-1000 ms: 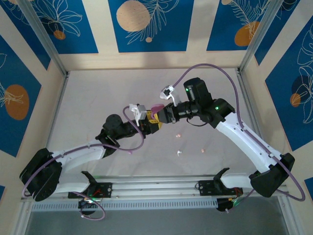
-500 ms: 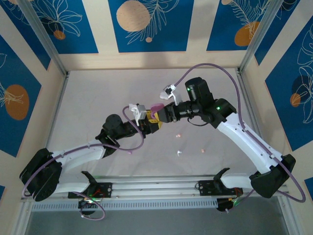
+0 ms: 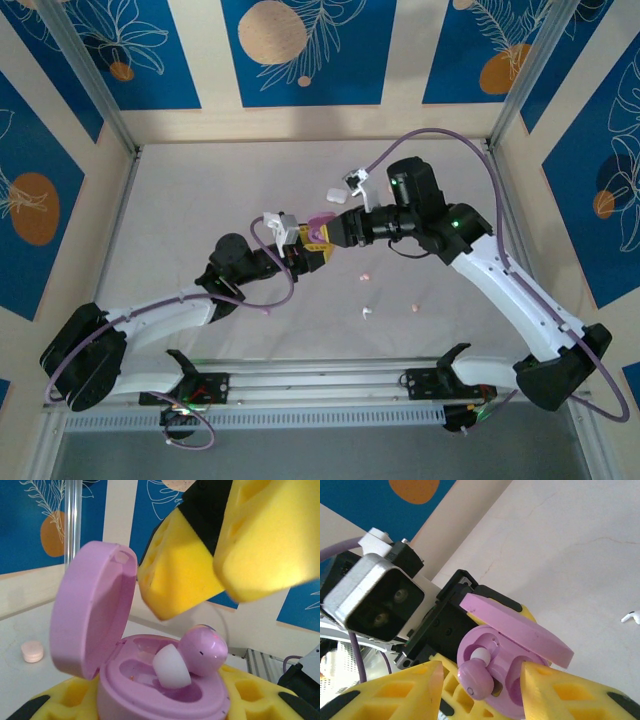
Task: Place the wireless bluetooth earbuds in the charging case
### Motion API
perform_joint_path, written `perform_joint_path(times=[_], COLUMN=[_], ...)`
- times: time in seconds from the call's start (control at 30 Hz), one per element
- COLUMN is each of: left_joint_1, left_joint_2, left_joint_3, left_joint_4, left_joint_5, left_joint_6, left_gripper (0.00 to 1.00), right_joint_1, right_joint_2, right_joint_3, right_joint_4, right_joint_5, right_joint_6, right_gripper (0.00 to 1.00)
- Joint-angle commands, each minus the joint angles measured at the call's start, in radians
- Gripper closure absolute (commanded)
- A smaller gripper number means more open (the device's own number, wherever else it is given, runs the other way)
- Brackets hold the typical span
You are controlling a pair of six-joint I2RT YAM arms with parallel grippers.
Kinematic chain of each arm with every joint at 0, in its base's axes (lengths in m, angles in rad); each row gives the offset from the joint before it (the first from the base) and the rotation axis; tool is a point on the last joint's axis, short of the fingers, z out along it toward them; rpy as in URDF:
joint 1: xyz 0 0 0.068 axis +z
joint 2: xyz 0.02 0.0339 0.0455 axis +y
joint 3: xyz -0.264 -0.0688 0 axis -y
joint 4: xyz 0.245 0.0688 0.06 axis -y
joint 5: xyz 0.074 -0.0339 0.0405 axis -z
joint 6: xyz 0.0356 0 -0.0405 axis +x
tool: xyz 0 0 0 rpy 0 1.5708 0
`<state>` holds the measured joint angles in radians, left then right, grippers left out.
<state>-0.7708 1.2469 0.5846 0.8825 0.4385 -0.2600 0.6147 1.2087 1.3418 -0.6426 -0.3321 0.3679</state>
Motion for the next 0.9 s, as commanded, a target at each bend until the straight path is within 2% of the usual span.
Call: perform_joint_path(times=[0.0,0.1,0.27,0.37,0.87], left_joint_1=[-0.010,-0.012,-0.011,-0.011,-0.013], left_joint_2=[0.000,0.000,0.006,0.010,0.016], left_joint_3=[0.027,0.027,0.024,0.025,0.032], left_joint_4=[0.049,0.053,0.063,0.073,0.076], left_joint_5=[-0.016,-0.031,-0.062,-0.075,-0.076], left_joint_6=[0.026,0.033,0.046,0.049,0.052], left_gripper=[0.67,0.67,0.67,0.67,0.67], right_joint_1=[-0.004,-0.004,-0.002,0.001,0.013], right_joint_2=[-0.045,-0.054,-0.063,-0.061,-0.011], right_joint_3=[0.003,0.003,-0.010,-0.021,-0.022], right_joint_4=[0.020,0.001,-0.015,-0.021,-0.022], right_joint_5=[-0.001,0.002,-0.019,-0.022,-0.043], right_joint_6=[0.032,0.048,0.078,0.094,0.111], right_gripper=[0.54,0.55,0.72,0.77,0.78])
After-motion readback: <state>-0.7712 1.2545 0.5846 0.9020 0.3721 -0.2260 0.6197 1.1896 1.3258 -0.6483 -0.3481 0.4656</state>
